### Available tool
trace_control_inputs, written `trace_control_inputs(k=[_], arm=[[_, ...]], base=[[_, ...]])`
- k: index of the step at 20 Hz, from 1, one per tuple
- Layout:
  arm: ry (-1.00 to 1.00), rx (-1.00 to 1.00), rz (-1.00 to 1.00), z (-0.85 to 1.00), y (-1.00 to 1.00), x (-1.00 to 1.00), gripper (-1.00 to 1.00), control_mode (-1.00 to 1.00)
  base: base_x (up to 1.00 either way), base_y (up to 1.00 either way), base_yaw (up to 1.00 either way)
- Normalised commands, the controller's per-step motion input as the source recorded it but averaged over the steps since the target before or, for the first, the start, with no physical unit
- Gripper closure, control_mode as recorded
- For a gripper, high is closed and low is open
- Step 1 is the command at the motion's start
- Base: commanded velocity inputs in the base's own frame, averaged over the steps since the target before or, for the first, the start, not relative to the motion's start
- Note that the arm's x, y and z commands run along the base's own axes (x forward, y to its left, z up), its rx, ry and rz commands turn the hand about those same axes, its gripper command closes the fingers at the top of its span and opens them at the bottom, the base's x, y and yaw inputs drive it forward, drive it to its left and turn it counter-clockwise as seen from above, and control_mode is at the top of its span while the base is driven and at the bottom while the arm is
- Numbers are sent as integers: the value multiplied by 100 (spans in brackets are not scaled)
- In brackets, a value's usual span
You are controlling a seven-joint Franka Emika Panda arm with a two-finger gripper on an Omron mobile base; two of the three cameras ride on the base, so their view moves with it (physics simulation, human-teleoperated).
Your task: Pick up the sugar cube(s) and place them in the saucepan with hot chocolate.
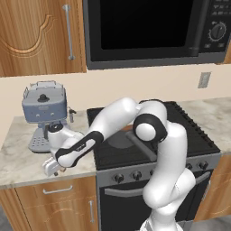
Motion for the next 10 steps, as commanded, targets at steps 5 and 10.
trace_control_inputs(k=[5, 10], arm=[[0, 0, 0, 0, 0, 0, -100, -100], [-1, 0, 0, -5, 0, 0, -100, -100]], base=[[0, 0, 0], [0, 0, 0]])
